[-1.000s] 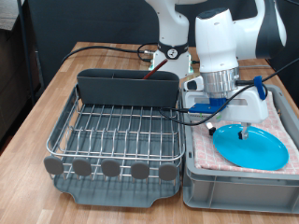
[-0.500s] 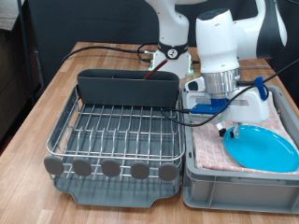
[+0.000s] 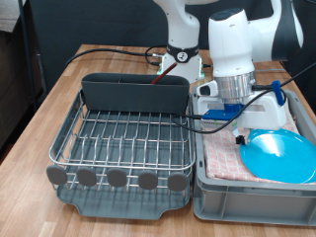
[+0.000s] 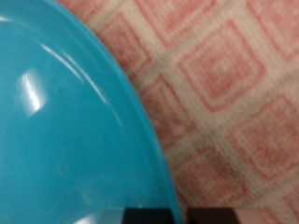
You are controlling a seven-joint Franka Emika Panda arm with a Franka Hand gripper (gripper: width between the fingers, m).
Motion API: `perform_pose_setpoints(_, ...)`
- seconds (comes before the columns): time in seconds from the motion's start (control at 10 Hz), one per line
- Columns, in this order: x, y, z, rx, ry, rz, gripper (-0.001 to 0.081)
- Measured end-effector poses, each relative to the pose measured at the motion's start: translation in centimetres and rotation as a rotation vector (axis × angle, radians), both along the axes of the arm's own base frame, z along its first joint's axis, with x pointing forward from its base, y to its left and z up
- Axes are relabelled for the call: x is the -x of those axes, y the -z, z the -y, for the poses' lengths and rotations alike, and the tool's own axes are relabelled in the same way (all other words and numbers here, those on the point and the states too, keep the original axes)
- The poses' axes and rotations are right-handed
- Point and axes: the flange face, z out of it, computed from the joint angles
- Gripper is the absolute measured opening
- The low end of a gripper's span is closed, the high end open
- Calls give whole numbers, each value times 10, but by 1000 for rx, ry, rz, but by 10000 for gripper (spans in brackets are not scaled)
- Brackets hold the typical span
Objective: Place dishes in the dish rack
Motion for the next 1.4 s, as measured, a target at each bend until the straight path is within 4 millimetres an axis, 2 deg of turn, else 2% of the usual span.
perform_pose_setpoints(0.4, -6, -52, 20, 116, 14, -99, 35)
perform_pose_setpoints(0.9, -4, -126, 59, 272, 100, -221, 17)
perform_pose_setpoints(1.2, 1, -165, 91, 375, 172, -352, 17)
perform_pose_setpoints(1.4, 0, -186, 109, 372, 226, -304, 17)
